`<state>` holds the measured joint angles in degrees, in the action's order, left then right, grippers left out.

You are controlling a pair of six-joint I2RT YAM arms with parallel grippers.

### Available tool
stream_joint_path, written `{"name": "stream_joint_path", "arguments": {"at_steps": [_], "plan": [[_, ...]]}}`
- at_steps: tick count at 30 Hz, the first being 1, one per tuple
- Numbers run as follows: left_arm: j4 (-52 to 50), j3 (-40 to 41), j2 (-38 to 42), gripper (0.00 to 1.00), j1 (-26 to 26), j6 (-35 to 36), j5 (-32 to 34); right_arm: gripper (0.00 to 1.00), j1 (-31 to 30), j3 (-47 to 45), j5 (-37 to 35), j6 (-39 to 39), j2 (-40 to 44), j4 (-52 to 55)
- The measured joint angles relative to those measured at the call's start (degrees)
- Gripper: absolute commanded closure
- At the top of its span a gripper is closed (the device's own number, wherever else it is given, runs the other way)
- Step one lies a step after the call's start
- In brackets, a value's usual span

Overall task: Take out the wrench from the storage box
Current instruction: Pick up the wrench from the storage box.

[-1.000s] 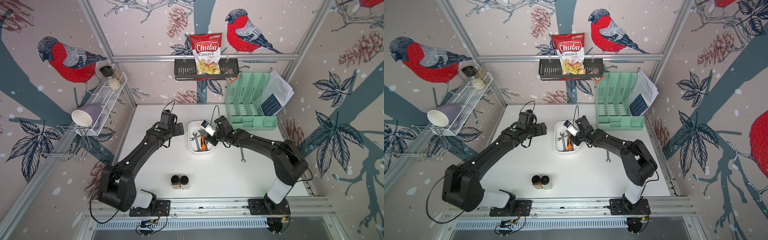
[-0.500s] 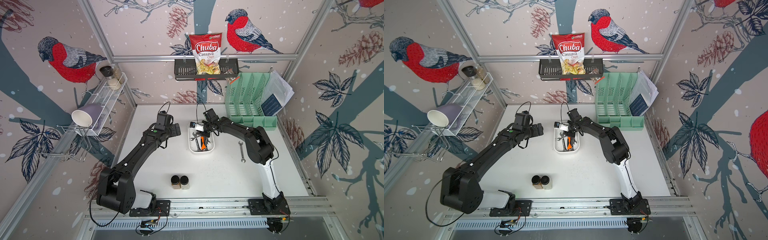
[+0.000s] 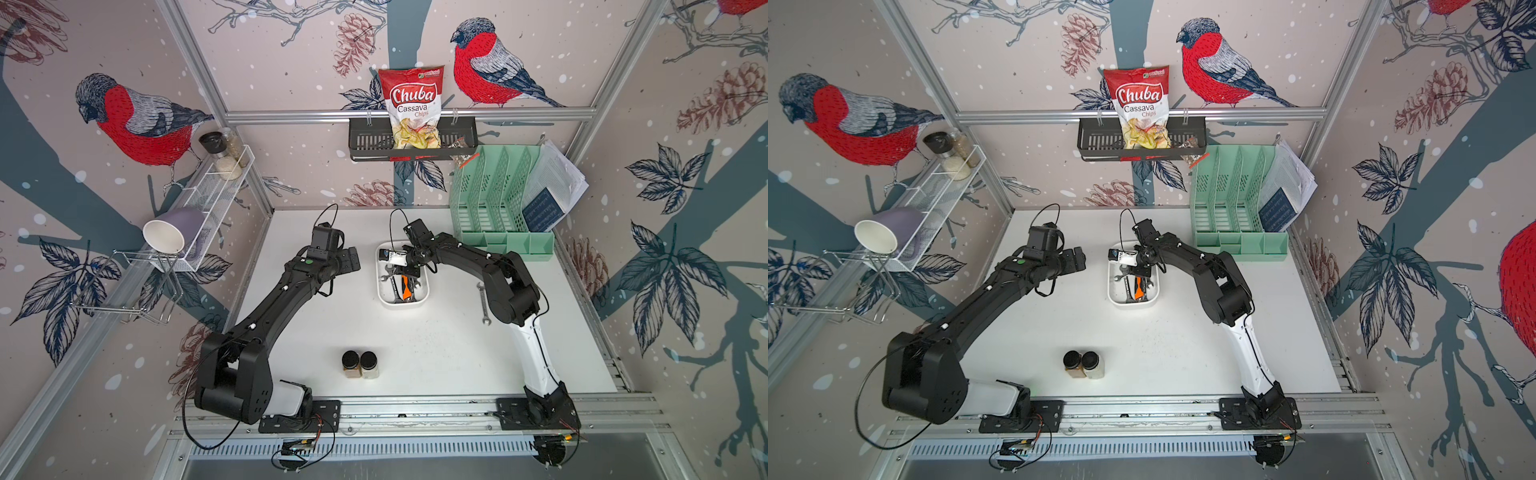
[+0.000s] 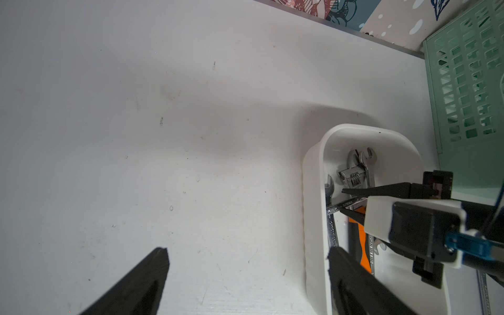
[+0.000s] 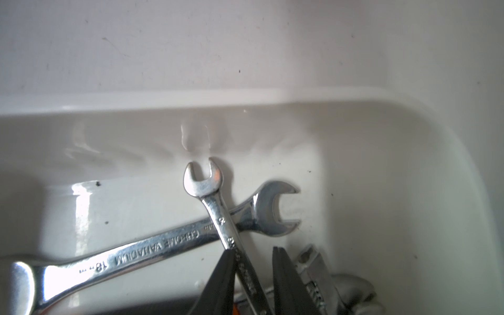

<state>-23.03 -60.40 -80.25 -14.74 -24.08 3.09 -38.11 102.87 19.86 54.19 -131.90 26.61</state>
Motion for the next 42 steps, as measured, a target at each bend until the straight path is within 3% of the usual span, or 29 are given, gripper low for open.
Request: {"name": "stream_joint_path", "arguments": {"at_steps": [25,42], "plan": [[0.0,0.02,0.85,0.05,0.33,-0.09,-0.07,0.72,-1.01,0.55,-1.53,0.02,-0.9,2.58],[0.0,0.02,1.42,0.05,1.09,-0.11,-0.09,0.84,-1.55,1.95,-4.7,-0.37,-2.34,0.9]]}}
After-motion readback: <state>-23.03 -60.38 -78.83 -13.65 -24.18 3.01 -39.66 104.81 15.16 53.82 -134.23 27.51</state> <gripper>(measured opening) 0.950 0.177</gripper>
